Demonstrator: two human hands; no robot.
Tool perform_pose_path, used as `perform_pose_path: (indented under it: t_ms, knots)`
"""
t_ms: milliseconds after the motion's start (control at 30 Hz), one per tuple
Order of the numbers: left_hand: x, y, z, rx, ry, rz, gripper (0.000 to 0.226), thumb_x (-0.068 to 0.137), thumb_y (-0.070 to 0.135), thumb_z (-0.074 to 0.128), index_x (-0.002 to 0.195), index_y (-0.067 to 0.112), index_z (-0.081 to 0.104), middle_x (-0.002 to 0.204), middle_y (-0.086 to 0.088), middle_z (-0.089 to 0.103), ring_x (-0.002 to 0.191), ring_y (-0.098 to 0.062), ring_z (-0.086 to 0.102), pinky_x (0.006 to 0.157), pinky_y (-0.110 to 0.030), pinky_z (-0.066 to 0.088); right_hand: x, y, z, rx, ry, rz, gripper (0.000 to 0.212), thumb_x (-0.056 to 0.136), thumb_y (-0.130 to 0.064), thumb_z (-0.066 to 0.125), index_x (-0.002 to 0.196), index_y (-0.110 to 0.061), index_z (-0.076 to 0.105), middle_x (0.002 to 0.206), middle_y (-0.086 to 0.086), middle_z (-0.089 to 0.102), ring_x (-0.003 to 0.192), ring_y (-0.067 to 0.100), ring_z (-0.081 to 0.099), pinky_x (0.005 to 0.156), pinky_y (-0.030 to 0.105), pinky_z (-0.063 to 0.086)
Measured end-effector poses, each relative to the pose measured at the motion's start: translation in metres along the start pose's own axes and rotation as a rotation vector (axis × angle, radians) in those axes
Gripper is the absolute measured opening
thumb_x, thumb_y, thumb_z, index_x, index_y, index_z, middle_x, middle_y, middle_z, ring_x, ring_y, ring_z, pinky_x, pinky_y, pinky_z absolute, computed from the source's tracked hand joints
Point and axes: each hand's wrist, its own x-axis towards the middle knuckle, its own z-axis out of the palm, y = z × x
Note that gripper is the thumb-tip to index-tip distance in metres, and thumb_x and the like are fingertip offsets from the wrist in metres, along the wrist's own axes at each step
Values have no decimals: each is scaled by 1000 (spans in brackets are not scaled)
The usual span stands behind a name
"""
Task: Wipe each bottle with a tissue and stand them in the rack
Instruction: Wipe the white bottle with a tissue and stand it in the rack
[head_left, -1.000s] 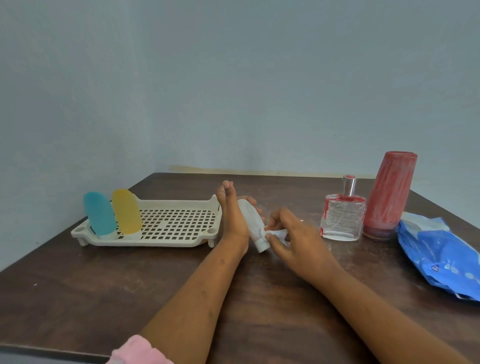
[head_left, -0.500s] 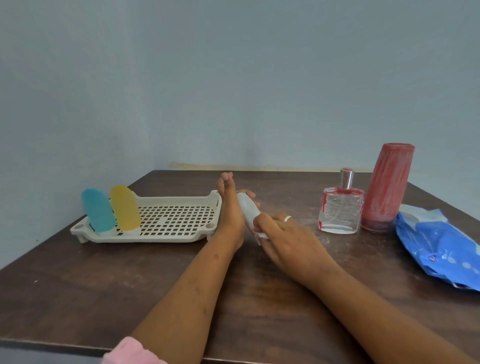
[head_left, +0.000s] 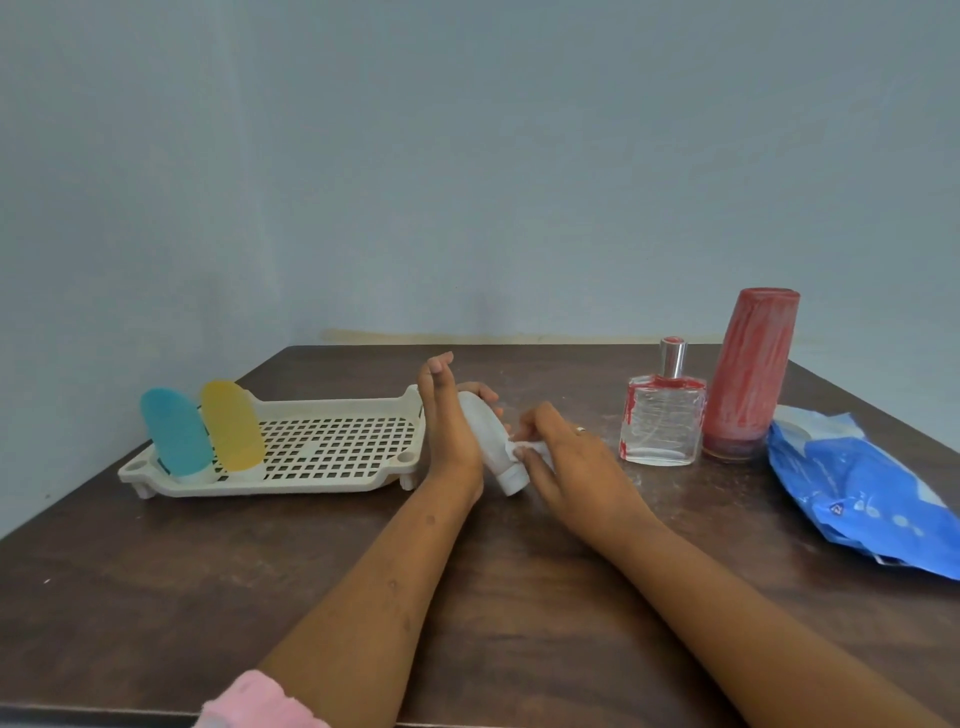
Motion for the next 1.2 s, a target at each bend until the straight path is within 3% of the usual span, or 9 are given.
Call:
perform_pose_path:
  t_ms: [267,367,500,633,733,833,1000,1100,1200]
  knots:
    - [-2,-4,0,-41,-24,44,70,76,74,25,116,22,50,71,-13,64,49,-20,54,51,-29,48,4,8,4,143,14,156,23,90,-14,57,96,-26,39,95,-4,61,84,10,56,65,13,39]
    - [-1,-3,0,-66,-63,-7,74,74,75,22,115,22,53,74,-13,69,50,-22,56,50,-29,49,7,10,6,170,59,175,24,89,-14,60,95,-26,39,93,-3,62,83,10,57,68,18,44]
    - [1,-3,0,-79,-122,-50,86,71,75,19,115,12,57,73,-13,71,51,-21,58,48,-27,51,7,9,6,212,130,208,24,89,-16,61,94,-25,40,90,-6,59,81,8,58,61,7,41]
    - [3,-4,1,-82,-154,-83,91,70,76,17,107,5,59,70,-13,70,51,-21,59,50,-26,52,7,6,3,233,185,210,25,87,-18,63,94,-24,40,88,-4,59,79,10,60,61,13,44]
    - [4,-4,1,-61,-169,-105,88,68,78,17,97,7,62,70,-13,70,57,-25,60,57,-32,53,5,5,1,222,161,177,27,86,-20,65,92,-26,39,80,-10,57,71,1,57,57,11,42]
    - [4,-2,-1,-55,-166,-121,88,67,80,18,93,9,63,69,-13,69,57,-25,60,57,-33,52,2,5,1,216,128,135,29,83,-19,67,88,-28,40,72,-11,57,63,4,55,52,16,41]
    - [4,-2,0,-55,-179,-141,88,81,76,11,91,7,64,67,-13,68,53,-23,60,55,-30,53,2,12,-1,166,74,162,26,81,-17,65,89,-25,42,74,-8,55,62,5,52,52,16,39]
    - [4,-4,-1,-32,-221,-146,92,70,81,14,89,7,67,68,-13,68,55,-24,60,62,-32,51,6,13,0,201,110,193,26,83,-18,65,92,-26,42,80,-2,62,70,10,59,59,25,47]
    - [7,-6,-2,-33,-211,-135,94,65,83,17,87,7,68,67,-14,68,60,-27,61,68,-36,50,6,9,0,220,169,166,26,83,-17,66,89,-25,42,77,-5,60,69,9,59,56,18,44]
